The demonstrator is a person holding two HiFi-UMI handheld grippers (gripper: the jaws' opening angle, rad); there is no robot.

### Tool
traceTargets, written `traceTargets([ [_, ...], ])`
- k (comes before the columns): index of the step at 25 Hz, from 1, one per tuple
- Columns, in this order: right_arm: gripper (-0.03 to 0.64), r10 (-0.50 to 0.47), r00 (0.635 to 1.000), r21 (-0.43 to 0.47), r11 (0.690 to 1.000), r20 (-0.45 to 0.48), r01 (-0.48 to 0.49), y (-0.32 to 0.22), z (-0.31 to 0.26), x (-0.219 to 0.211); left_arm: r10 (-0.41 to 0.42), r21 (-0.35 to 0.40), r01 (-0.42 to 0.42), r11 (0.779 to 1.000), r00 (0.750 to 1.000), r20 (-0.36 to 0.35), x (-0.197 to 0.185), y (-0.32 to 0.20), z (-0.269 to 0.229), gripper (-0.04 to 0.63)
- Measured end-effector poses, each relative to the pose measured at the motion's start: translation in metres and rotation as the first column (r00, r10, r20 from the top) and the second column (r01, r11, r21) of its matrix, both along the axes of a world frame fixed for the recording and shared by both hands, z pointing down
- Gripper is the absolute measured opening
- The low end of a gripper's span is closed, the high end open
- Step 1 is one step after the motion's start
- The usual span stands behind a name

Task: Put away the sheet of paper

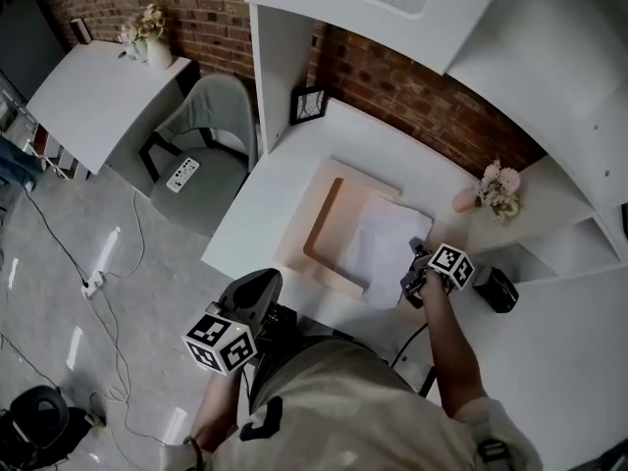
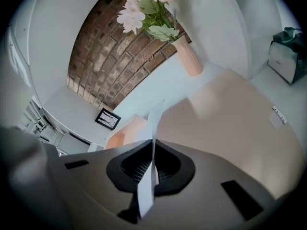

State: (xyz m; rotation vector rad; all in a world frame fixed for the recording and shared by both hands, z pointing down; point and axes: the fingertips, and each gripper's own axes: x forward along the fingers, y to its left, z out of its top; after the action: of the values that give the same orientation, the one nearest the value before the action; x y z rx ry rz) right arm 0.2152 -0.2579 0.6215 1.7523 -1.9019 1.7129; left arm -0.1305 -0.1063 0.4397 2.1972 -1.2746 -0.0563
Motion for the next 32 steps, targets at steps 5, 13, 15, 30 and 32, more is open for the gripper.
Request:
traceTargets([
  [5,0.028,0.024,1.000,0.018,1.000,-0.011,-0.024,-0.003,-0.005,-0.005,0.039,0.010,-0.038,0.999,0.999,-0.022,-0.013,-0.005,0.003,0.028],
  [13,0.028,0.047,0.999,0.051,0.998,-0.009,-0.046,-0.001,-0.015,-0.018,0.135,-0.013,-0.135,0.991,0.990,-0.037,-0.024,0.000,0.011,0.028],
  [15,0.028,0.050,0.999,0.052,0.997,-0.011,-0.049,0.000,-0.015,-0.019,0.154,-0.019,-0.155,0.988,0.987,-0.038,-0.022,0.000,0.012,0.028],
  [30,0.028,0.026,0.993,0.051,0.998,0.119,-0.032,-0.010,0.001,-0.032,0.147,-0.014,-0.146,0.989,0.989,0.016,0.009,-0.001,-0.007,0.028],
  [32,0.028,0.026,0.990,0.051,0.998,0.140,-0.034,-0.014,0.003,-0.030,0.140,-0.005,-0.140,0.990,0.990,0.029,0.014,-0.002,-0.013,0.028],
])
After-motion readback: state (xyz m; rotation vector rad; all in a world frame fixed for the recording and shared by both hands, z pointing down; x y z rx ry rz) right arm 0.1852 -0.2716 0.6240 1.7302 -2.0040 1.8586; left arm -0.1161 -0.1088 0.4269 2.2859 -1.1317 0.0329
